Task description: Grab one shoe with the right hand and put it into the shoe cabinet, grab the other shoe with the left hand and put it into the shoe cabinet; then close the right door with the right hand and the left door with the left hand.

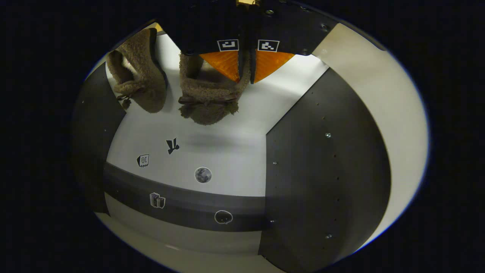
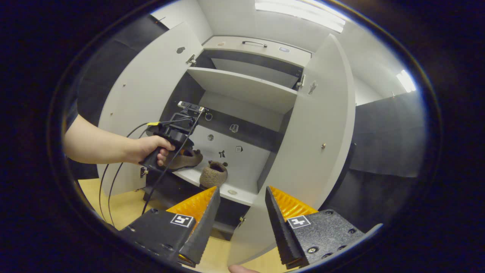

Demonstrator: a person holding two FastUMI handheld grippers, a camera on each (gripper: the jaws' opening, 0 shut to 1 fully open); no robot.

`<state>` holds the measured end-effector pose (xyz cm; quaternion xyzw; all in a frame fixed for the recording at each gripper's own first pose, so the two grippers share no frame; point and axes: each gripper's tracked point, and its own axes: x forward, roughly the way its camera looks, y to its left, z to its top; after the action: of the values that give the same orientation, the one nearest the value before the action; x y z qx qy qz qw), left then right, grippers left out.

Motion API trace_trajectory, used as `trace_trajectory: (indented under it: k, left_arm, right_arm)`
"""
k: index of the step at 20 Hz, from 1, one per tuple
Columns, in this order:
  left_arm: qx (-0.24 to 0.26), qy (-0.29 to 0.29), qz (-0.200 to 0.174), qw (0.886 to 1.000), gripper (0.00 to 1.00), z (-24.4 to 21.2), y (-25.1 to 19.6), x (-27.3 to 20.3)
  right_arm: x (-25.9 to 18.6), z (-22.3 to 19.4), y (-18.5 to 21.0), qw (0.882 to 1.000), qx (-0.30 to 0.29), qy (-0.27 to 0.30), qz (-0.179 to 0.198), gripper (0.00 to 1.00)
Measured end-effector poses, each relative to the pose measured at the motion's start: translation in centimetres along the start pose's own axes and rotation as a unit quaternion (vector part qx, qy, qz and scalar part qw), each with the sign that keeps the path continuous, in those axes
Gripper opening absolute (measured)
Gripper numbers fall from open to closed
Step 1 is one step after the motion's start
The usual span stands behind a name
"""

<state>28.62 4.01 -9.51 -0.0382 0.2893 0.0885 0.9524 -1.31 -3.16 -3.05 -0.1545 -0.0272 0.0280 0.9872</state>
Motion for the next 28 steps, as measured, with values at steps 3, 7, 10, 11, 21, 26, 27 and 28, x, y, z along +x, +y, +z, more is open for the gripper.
trace_trajectory:
  k: [3, 7, 10, 11, 21, 26, 27, 28]
  left_arm:
    - [-0.014, 0.02, 0.011, 1.0, 0.06, -0.2, 0.2, 0.2]
    - [-0.063, 0.054, -0.015, 0.996, 0.4, -0.5, -0.4, -0.5]
    - [-0.064, 0.032, -0.017, 0.997, 0.39, 0.4, 0.5, -1.8]
    - [-0.062, 0.03, -0.014, 0.998, 0.56, 0.5, 0.7, -2.5]
    - [-0.047, -0.215, -0.095, 0.971, 0.28, 5.4, -1.1, -15.8]
    - [-0.082, -0.321, -0.114, 0.936, 0.73, 7.4, 0.2, -24.6]
    - [-0.082, -0.323, -0.116, 0.936, 0.89, 7.2, 0.5, -24.7]
    - [-0.075, -0.325, -0.115, 0.936, 0.89, 6.7, 0.9, -25.1]
  right_arm:
    - [0.4, -0.1, -0.5, 1.0, 0.015, 0.001, -0.009, 0.76]
    - [1.1, -0.2, -1.0, 0.999, 0.027, 0.002, -0.016, 0.76]
    - [1.6, -0.2, -1.3, 0.999, 0.036, 0.001, -0.019, 0.76]
    - [1.6, -0.3, -1.1, 0.999, 0.041, 0.001, -0.018, 0.76]
    - [2.7, 0.0, -0.5, 0.999, 0.038, 0.006, -0.001, 0.76]
    - [2.7, 0.5, 0.0, 1.0, 0.029, 0.008, 0.0, 0.76]
    - [2.6, 0.8, -0.1, 1.0, 0.028, 0.004, -0.002, 0.76]
    - [2.4, 1.2, -0.1, 1.0, 0.026, 0.001, -0.004, 0.76]
